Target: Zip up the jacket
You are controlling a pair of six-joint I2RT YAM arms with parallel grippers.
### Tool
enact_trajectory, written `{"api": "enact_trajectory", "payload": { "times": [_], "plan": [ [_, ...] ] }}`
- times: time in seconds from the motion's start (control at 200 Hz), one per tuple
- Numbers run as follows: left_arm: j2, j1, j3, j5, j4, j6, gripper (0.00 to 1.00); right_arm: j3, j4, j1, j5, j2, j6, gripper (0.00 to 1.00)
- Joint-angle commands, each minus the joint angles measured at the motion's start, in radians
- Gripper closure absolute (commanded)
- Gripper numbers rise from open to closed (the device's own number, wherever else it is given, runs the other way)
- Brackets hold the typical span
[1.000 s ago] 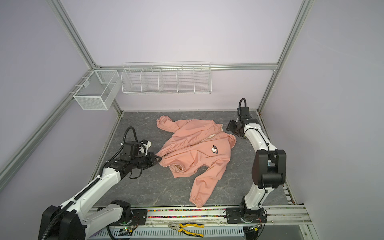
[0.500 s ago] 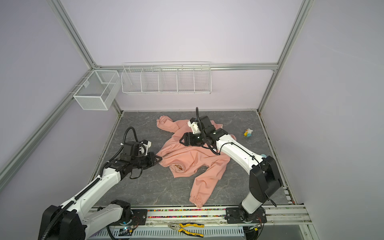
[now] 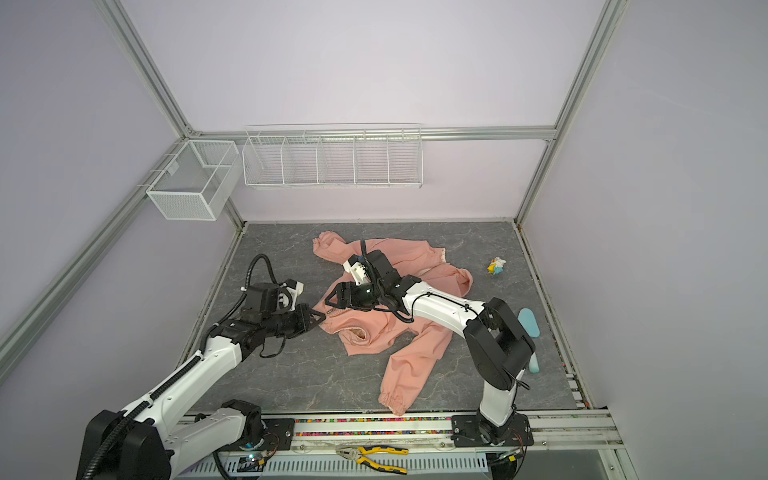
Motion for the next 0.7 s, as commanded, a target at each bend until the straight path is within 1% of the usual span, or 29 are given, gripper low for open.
{"api": "enact_trajectory", "payload": {
  "times": [0.0, 0.12, 0.21, 0.285, 0.385, 0.445, 0.525, 0.695],
  "plan": [
    [-0.002, 0.005, -0.021, 0.013, 0.040, -0.007, 1.00, -0.016, 0.031, -0.002, 0.012, 0.015, 0.006, 0.24],
    [0.015, 0.005, -0.036, 0.022, 0.078, -0.027, 1.00, -0.026, 0.022, -0.004, 0.023, 0.007, 0.005, 0.24],
    [0.035, 0.005, -0.064, 0.059, 0.158, -0.041, 1.00, -0.039, 0.024, -0.010, 0.030, -0.007, 0.006, 0.24],
    [0.044, 0.005, -0.089, 0.073, 0.220, -0.068, 0.92, -0.045, 0.019, -0.015, 0.033, -0.021, 0.003, 0.24],
    [0.044, 0.005, -0.117, 0.064, 0.282, -0.095, 0.75, -0.051, 0.008, -0.021, 0.039, -0.037, -0.004, 0.24],
    [0.044, 0.005, -0.129, 0.057, 0.304, -0.103, 0.70, -0.052, 0.004, -0.024, 0.039, -0.044, -0.006, 0.24],
    [0.048, 0.005, -0.136, 0.043, 0.322, -0.105, 0.65, -0.054, 0.004, -0.026, 0.038, -0.046, -0.004, 0.24],
    [0.086, 0.005, -0.158, 0.041, 0.372, -0.113, 0.63, -0.054, 0.008, -0.028, 0.035, -0.048, -0.002, 0.24]
  ]
}}
